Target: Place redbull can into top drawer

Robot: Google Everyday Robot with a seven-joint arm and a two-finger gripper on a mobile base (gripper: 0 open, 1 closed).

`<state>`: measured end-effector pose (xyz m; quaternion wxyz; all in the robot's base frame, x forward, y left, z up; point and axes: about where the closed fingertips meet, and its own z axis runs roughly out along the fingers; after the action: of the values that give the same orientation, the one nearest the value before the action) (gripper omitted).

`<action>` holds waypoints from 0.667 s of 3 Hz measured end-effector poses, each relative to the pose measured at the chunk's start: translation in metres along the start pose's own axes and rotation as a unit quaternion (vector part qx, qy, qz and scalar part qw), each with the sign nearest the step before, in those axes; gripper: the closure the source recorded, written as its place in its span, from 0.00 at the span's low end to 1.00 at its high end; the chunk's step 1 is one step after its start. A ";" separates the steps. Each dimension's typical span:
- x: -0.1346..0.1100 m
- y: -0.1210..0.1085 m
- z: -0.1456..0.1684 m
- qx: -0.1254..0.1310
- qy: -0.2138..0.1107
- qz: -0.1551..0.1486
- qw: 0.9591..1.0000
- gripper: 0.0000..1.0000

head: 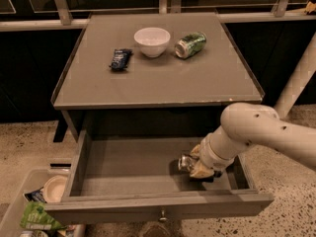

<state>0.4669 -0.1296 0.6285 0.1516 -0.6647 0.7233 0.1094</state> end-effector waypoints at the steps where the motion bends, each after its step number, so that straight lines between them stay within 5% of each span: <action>1: 0.002 -0.001 0.004 0.005 -0.003 0.002 1.000 1.00; 2: 0.002 -0.001 0.004 0.005 -0.003 0.002 1.000 0.81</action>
Offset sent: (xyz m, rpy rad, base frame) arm 0.0016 -0.0001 -0.0045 0.0057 -0.0082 -0.0077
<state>0.4684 -0.1296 0.6240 0.1568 -0.6619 0.7249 0.1081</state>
